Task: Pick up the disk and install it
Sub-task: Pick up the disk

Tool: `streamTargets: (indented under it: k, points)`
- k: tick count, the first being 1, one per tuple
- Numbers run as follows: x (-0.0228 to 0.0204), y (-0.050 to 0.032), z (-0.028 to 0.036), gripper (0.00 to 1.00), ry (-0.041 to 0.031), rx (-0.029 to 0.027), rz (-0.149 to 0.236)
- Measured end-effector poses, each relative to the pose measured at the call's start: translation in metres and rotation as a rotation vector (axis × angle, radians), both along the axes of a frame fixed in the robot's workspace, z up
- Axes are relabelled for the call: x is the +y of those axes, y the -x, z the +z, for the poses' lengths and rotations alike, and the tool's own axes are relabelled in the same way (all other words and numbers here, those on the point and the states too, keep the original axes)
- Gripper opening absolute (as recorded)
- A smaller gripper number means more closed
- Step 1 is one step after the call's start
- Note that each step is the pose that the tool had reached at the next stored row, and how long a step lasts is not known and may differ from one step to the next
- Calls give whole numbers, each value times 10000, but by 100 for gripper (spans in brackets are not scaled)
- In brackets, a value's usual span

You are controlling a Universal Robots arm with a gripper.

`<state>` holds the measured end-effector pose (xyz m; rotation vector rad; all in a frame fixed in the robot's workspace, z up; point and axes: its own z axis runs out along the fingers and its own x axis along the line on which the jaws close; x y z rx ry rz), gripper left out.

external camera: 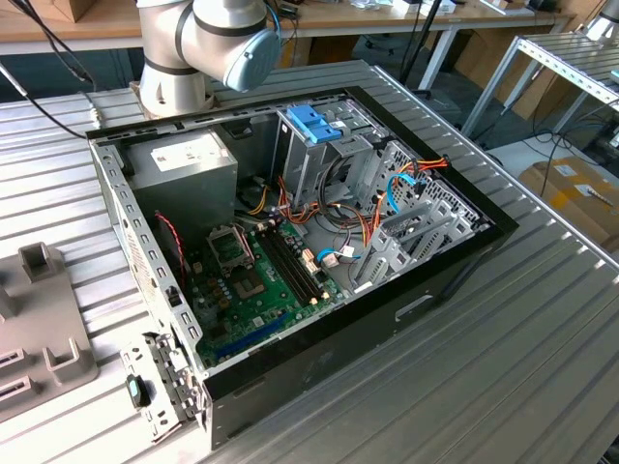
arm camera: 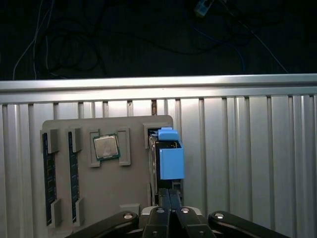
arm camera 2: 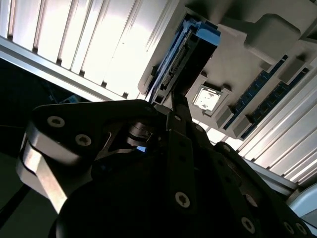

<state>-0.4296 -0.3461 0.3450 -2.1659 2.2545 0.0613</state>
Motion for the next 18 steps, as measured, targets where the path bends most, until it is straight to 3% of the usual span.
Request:
streamTargets:
  k: [7,10,12,13,18]
  points:
    - [0,8,-5,11,0,0,0]
    - [0,11,-7,29,0,-1,0]
    - [0,13,-8,29,0,0,0]
    - [0,15,-10,36,0,0,0]
    - [0,21,-13,36,0,0,0]
